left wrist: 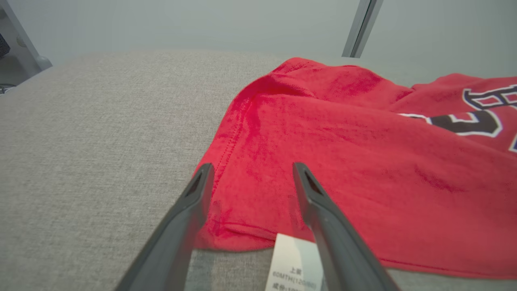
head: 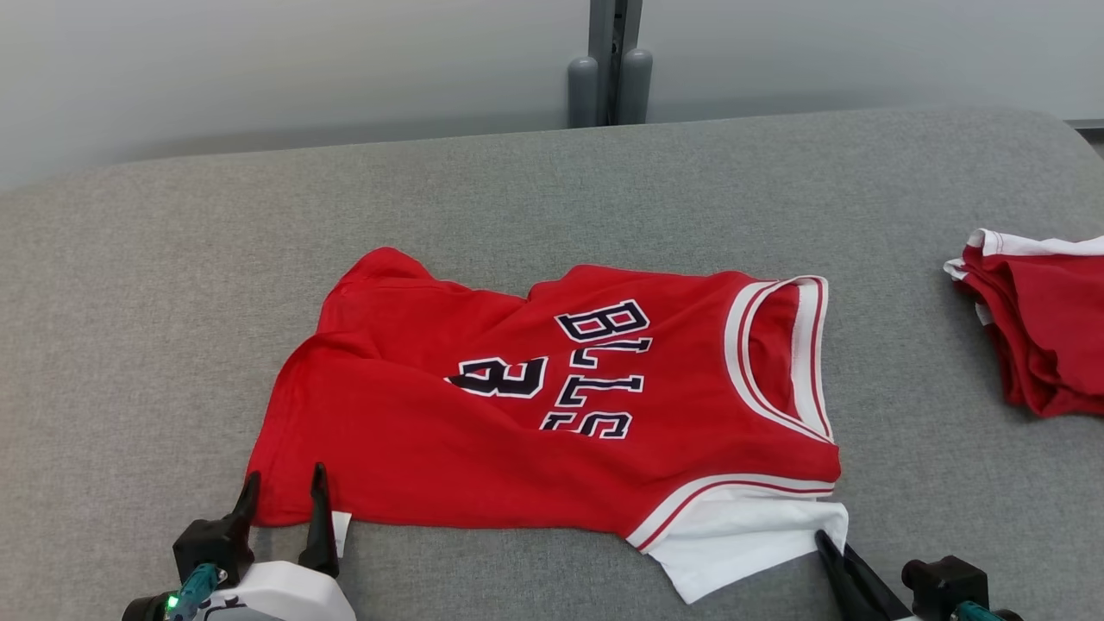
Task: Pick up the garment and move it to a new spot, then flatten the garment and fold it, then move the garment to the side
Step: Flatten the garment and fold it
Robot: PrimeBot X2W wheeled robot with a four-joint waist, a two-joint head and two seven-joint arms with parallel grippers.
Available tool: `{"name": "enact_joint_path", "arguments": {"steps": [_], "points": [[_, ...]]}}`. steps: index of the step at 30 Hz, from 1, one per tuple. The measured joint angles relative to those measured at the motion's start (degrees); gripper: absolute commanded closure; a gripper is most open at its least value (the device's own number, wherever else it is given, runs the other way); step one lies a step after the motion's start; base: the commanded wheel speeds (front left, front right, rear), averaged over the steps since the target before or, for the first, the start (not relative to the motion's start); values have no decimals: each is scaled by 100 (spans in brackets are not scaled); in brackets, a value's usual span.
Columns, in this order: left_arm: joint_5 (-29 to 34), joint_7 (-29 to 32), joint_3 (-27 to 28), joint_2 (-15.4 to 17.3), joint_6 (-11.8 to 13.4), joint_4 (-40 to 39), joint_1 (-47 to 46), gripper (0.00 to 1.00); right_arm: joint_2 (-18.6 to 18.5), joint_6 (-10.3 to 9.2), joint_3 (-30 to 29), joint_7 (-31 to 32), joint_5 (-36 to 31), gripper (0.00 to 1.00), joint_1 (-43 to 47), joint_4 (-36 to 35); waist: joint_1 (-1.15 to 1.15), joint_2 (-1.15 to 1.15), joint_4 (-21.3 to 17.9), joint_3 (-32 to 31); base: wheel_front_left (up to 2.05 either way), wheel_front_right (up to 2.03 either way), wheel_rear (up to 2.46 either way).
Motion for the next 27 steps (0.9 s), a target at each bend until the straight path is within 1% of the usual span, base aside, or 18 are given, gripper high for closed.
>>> {"name": "enact_joint_path", "arguments": {"steps": [5, 10, 21, 27], "points": [[-9, 1, 166, 4, 90, 300, -109, 0, 20, 0, -51, 0, -15, 100, -42, -89, 0, 0, -116, 62, 0, 0, 0], [-8, 1, 246, 1, 91, 402, -119, 0, 59, 0, -142, 1, -41, 100, -42, -132, 0, 0, -164, 78, 0, 0, 0], [-75, 1, 274, 2, 93, 467, -37, 0, 162, 0, -142, 1, -42, 100, -37, -143, 0, 0, -130, -32, 0, 0, 0], [-254, 0, 257, 1, 86, 624, 23, 0, 165, 0, -138, 0, -41, 100, -10, -122, 0, 0, -125, -107, 0, 0, 0]]}}
